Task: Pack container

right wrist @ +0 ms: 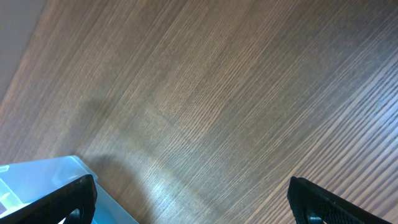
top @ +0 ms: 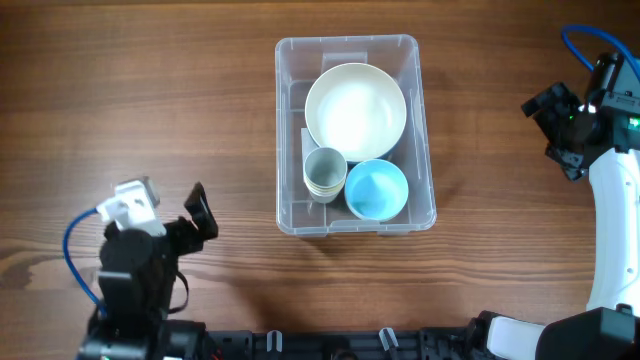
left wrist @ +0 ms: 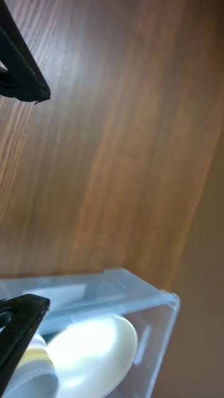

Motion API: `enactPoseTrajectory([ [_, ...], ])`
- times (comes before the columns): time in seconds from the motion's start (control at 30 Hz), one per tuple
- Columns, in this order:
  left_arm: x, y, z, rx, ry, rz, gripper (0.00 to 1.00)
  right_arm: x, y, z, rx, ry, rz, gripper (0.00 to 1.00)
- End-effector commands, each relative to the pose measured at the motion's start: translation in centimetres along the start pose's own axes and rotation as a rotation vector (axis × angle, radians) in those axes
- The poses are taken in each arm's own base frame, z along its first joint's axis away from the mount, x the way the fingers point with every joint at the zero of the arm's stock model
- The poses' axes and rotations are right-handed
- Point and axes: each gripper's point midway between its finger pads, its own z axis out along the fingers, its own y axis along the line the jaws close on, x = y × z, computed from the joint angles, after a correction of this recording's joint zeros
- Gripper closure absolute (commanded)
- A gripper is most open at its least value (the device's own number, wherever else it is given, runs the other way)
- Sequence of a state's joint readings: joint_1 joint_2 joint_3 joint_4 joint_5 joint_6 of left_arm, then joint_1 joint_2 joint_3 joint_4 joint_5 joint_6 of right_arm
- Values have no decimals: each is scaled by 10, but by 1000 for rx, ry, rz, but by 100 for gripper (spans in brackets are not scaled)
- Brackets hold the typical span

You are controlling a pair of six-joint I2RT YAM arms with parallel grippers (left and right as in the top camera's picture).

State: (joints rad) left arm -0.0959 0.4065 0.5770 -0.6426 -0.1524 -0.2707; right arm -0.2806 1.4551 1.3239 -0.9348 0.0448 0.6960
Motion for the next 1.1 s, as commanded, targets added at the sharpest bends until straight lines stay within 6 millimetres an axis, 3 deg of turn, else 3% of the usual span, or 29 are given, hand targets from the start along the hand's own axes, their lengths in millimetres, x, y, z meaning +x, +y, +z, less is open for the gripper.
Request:
enactPoseTrajectory([
  [0.0,33,11,9,10,-16,20,0,-3,2,1,-1,-2,16,0],
  [0.13,61,18,17,16,-18,19,0,-3,2,1,-1,-2,16,0],
  [0.67,95,28,31,17,-21,15,0,-3,2,1,-1,-2,16,0],
  [1.07,95,28,32,16,-20,15,0,-3,2,1,-1,-2,16,0],
])
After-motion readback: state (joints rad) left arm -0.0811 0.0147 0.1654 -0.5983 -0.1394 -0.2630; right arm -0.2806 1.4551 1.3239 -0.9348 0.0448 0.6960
